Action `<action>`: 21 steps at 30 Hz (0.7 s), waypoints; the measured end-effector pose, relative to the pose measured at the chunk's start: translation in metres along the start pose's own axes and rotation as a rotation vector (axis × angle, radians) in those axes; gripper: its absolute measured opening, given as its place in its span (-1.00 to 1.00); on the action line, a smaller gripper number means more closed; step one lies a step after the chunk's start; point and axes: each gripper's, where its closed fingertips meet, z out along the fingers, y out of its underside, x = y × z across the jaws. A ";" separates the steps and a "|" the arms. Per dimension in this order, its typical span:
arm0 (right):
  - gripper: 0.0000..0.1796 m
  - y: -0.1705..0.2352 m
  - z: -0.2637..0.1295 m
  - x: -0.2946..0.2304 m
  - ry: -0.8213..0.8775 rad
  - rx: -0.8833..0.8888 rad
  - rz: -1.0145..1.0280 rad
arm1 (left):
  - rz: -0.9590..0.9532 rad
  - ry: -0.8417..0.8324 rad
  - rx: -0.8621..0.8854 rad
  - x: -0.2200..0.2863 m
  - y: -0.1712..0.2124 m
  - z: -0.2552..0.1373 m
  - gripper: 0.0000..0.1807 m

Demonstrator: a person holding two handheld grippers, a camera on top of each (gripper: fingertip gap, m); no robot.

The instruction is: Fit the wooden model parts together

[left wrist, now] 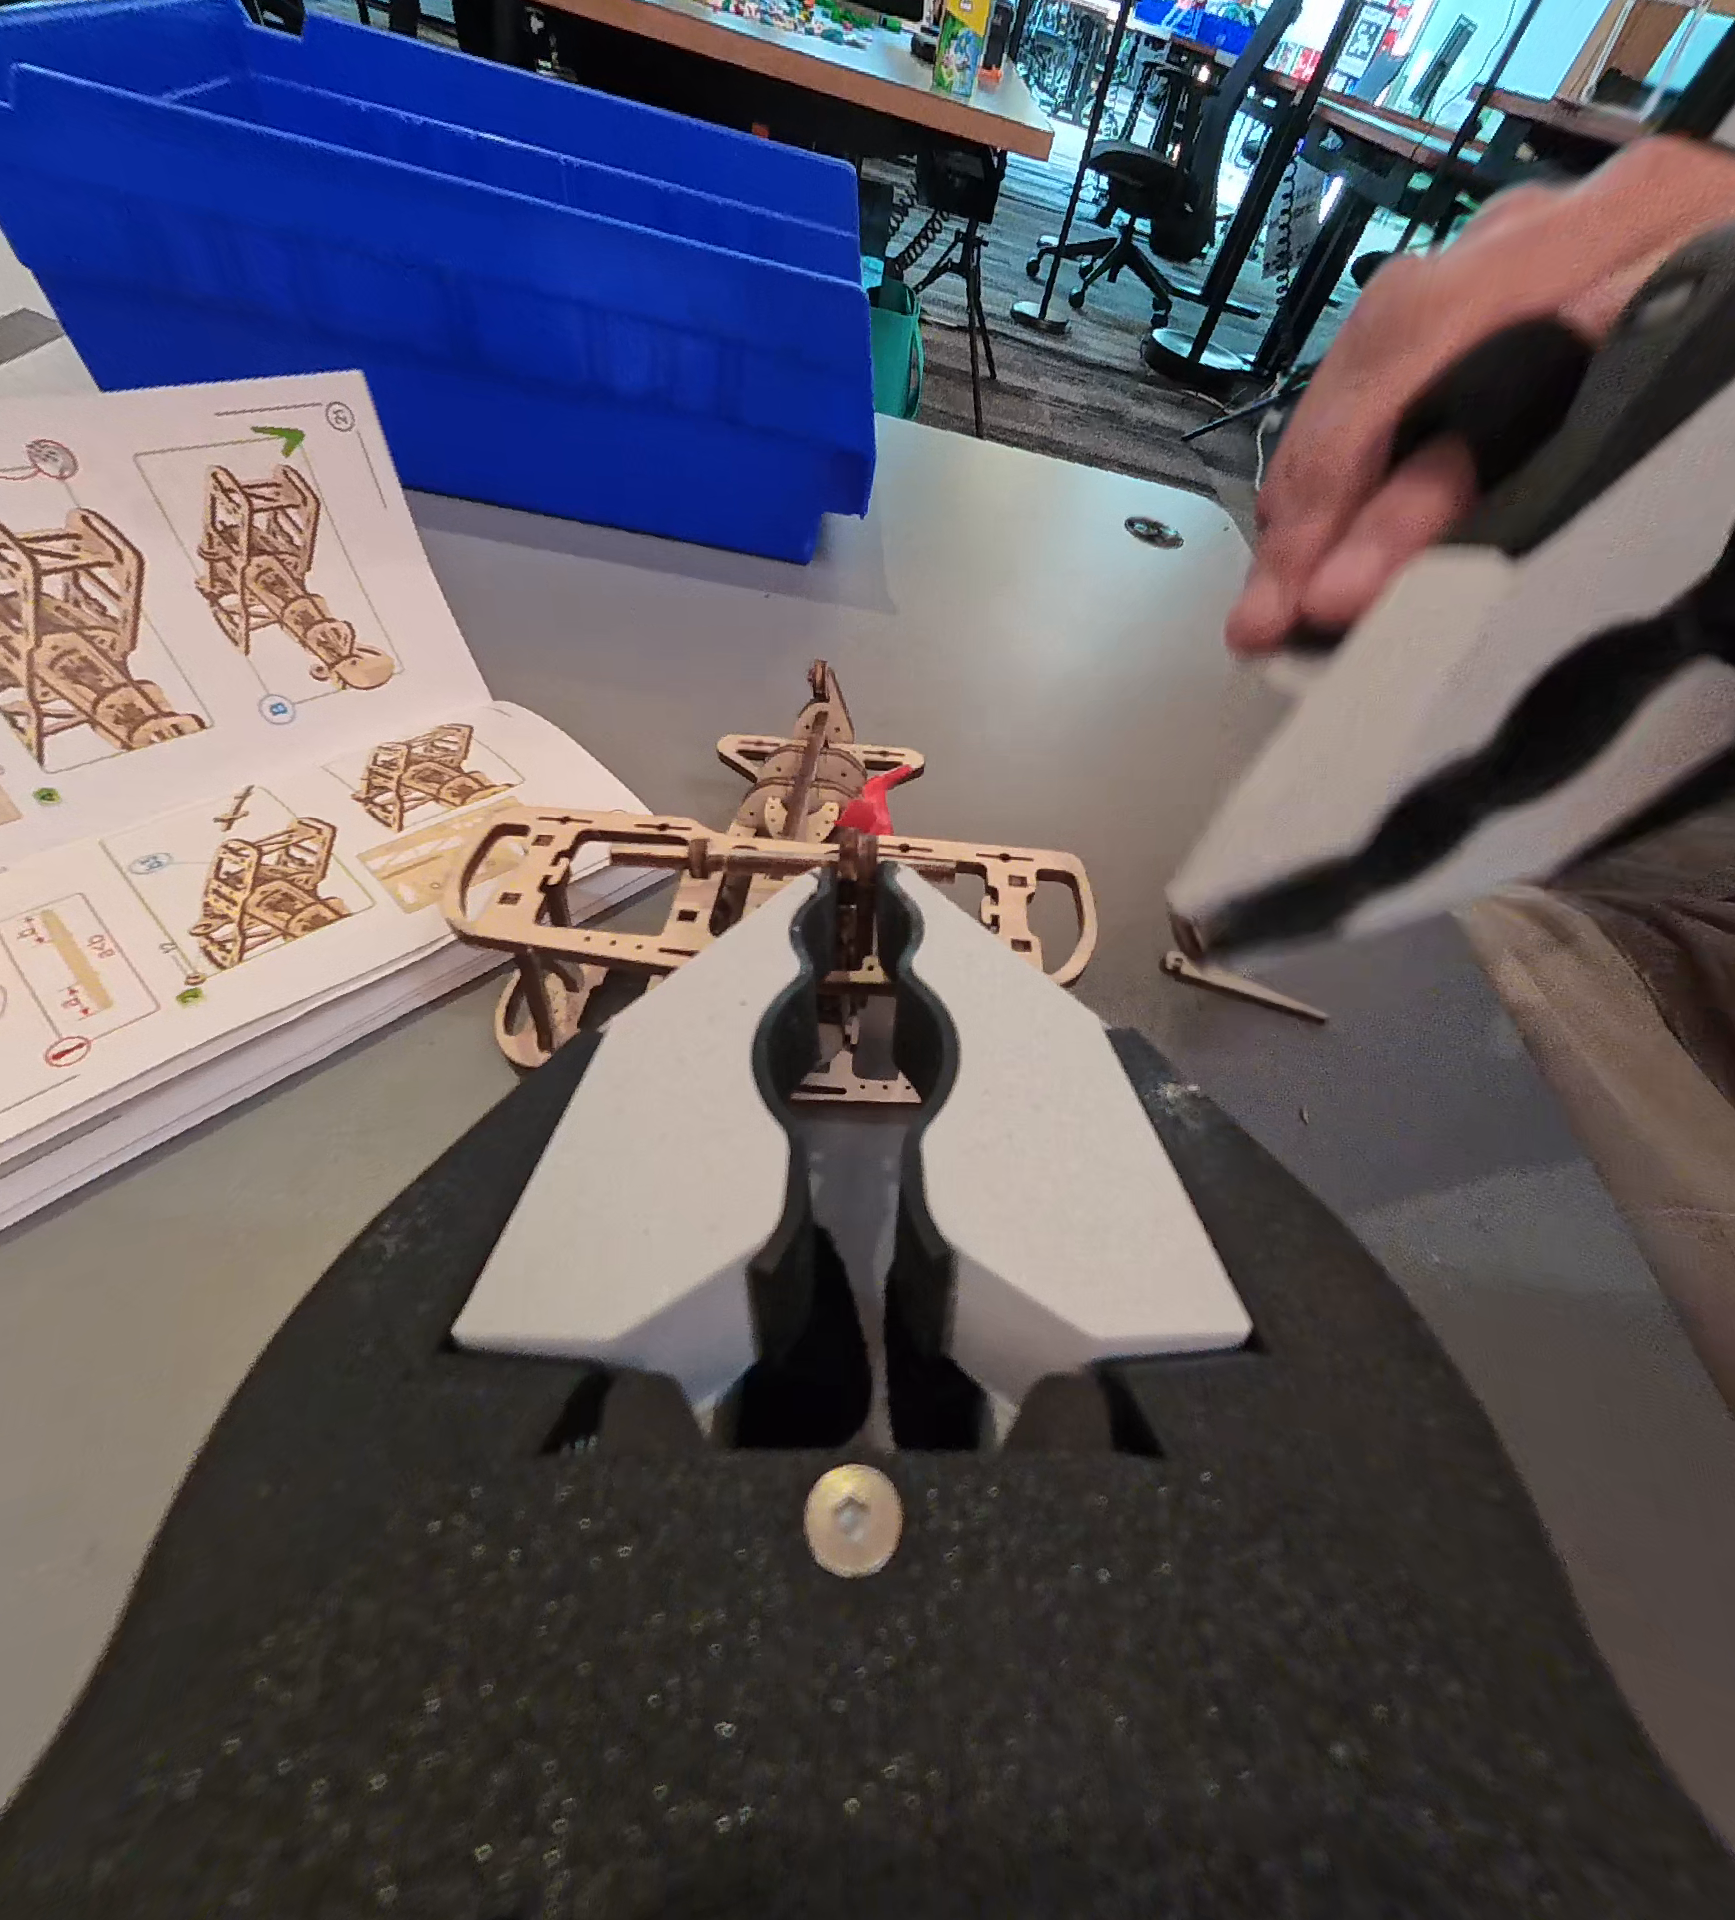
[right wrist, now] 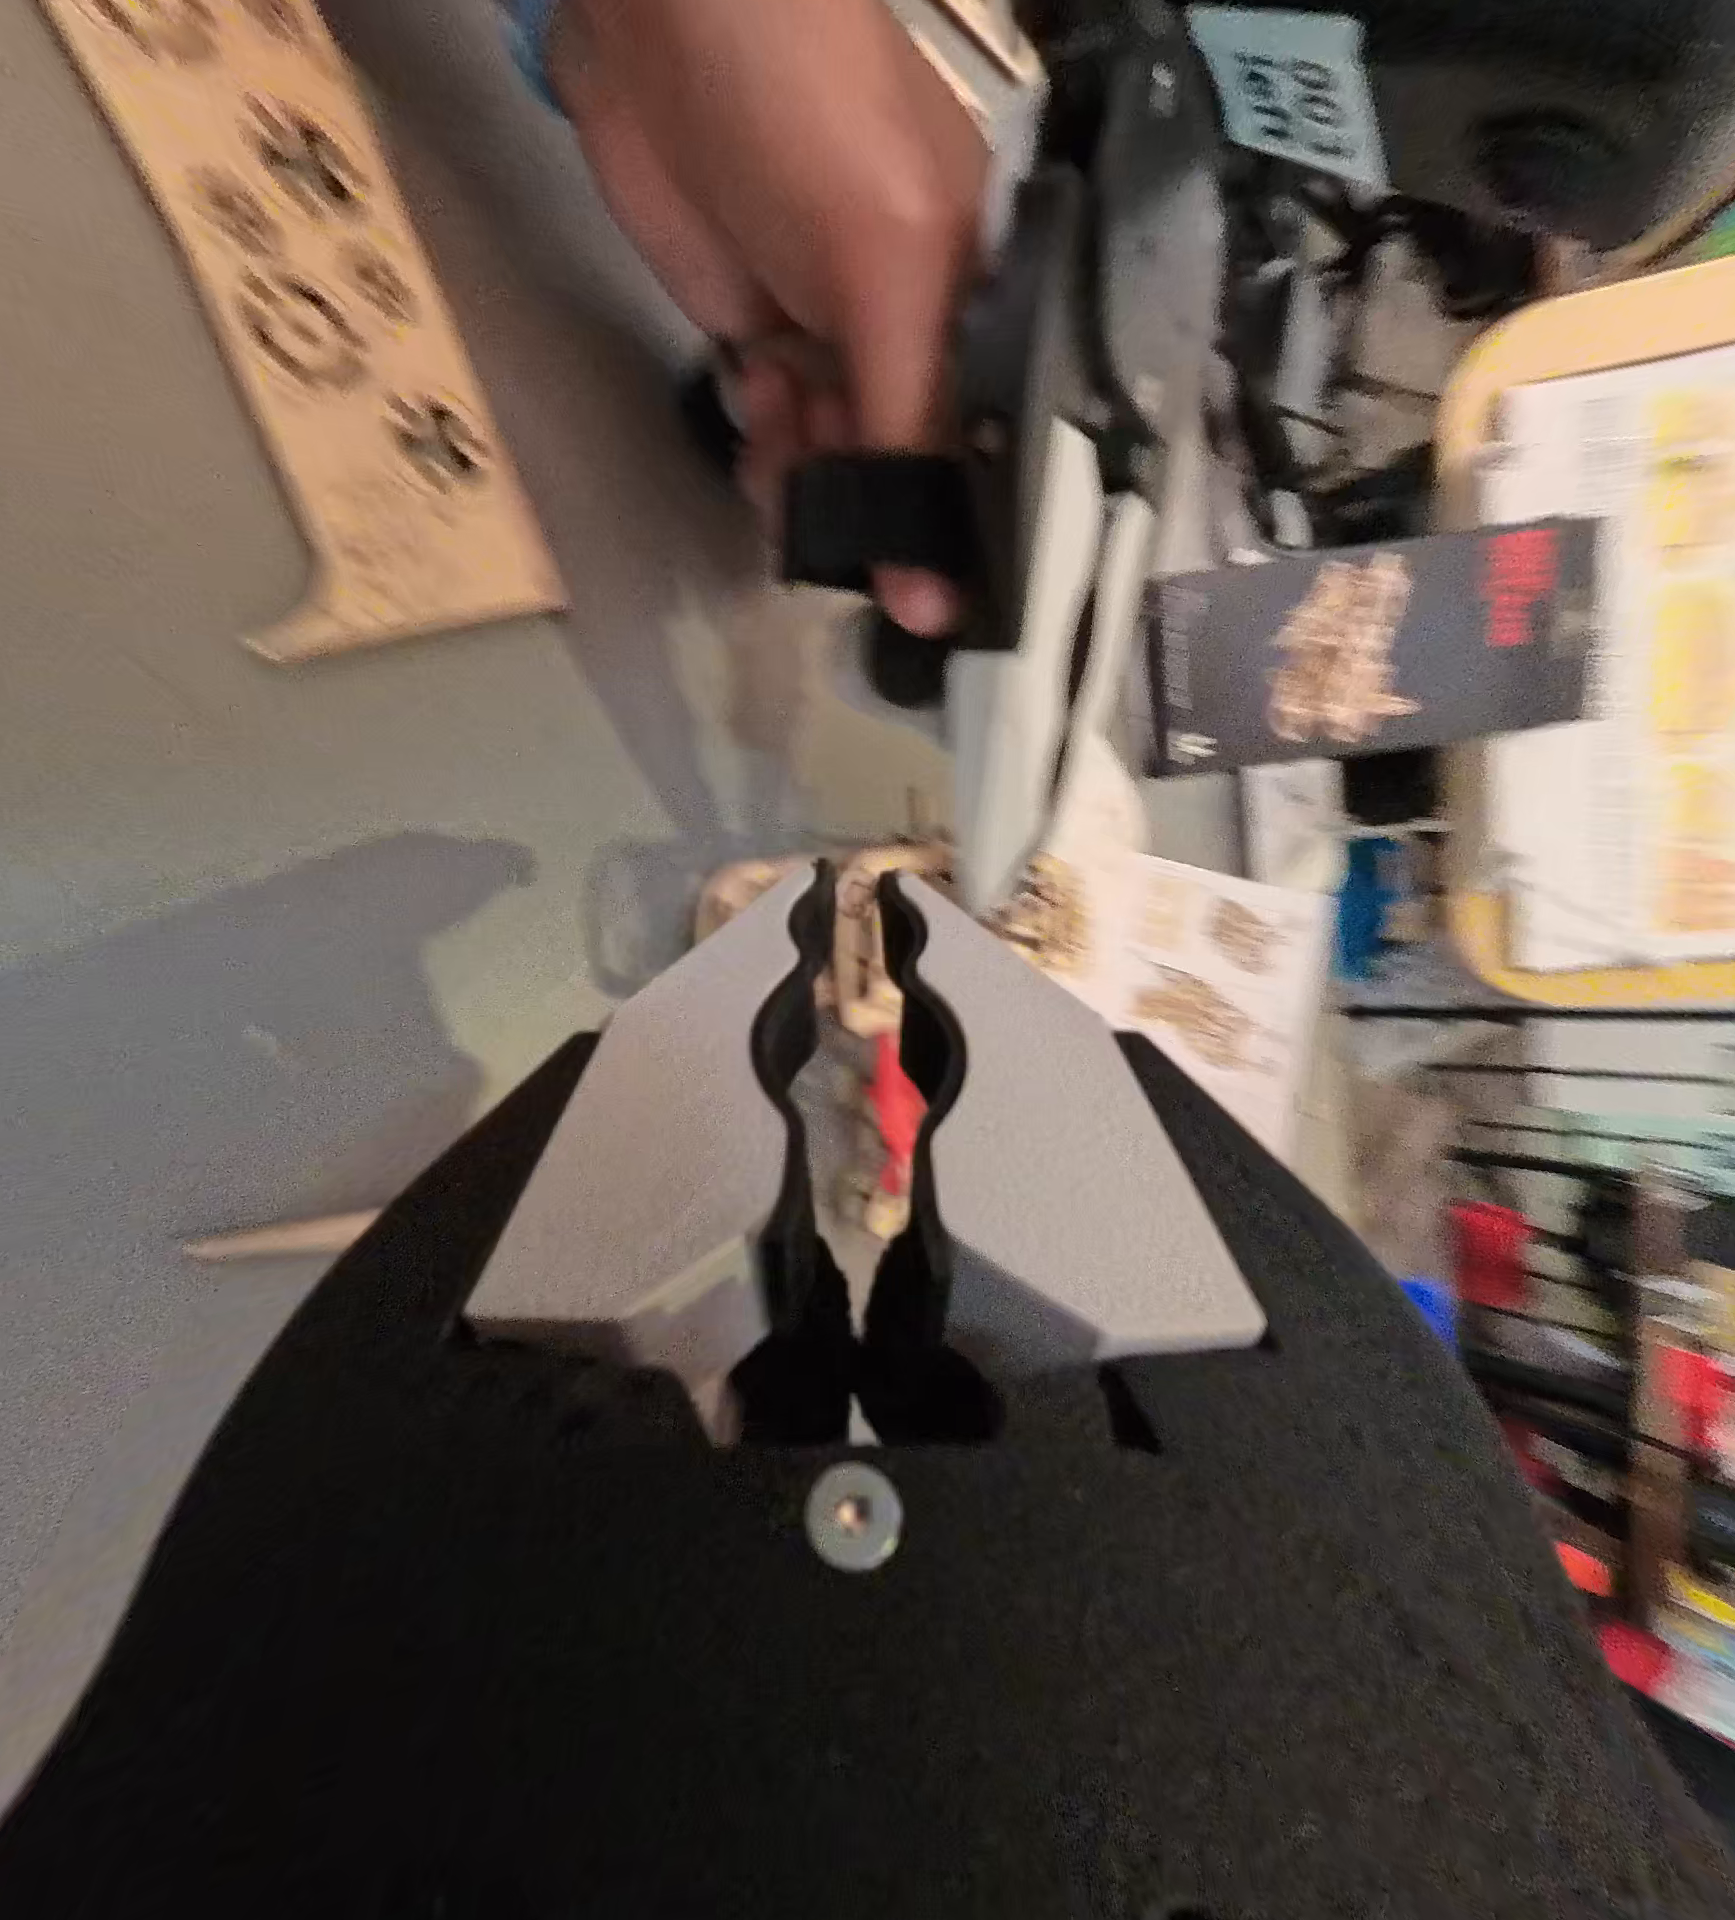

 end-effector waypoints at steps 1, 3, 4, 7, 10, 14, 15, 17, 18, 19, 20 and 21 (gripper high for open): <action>-0.93 0.008 -0.002 0.010 0.048 -0.035 -0.060 | -0.006 0.007 0.004 0.001 0.000 0.000 -0.95; -0.92 0.025 0.001 0.020 0.085 -0.099 -0.161 | -0.021 0.022 0.016 0.002 -0.002 -0.001 -0.95; -0.93 0.030 0.003 0.023 0.090 -0.114 -0.194 | -0.028 0.030 0.022 0.003 -0.003 -0.001 -0.95; -0.92 0.025 0.006 0.023 0.093 -0.086 -0.266 | -0.042 0.047 0.029 0.006 -0.004 0.000 -0.95; -0.93 0.028 0.011 0.017 0.056 -0.101 -0.311 | -0.049 0.061 0.032 0.009 -0.005 0.001 -0.95; -0.92 0.028 0.012 0.015 0.044 -0.098 -0.407 | -0.052 0.077 0.029 0.012 -0.005 0.003 -0.96; -0.93 0.028 0.011 0.014 0.033 -0.098 -0.433 | -0.051 0.080 0.028 0.013 -0.004 0.003 -0.95; -0.93 0.025 0.009 0.013 0.019 -0.084 -0.501 | -0.050 0.079 0.025 0.013 -0.004 0.003 -0.95; -0.93 0.023 0.008 0.011 0.009 -0.075 -0.538 | -0.050 0.080 0.025 0.014 -0.004 0.004 -0.95; -0.93 0.022 0.007 0.010 -0.001 -0.077 -0.570 | -0.053 0.080 0.026 0.013 -0.004 0.004 -0.96; -0.93 0.021 0.007 0.008 -0.014 -0.082 -0.599 | -0.057 0.082 0.028 0.013 -0.005 0.003 -0.96; -0.93 0.021 0.008 0.006 -0.025 -0.085 -0.624 | -0.060 0.086 0.025 0.013 -0.004 0.003 -0.96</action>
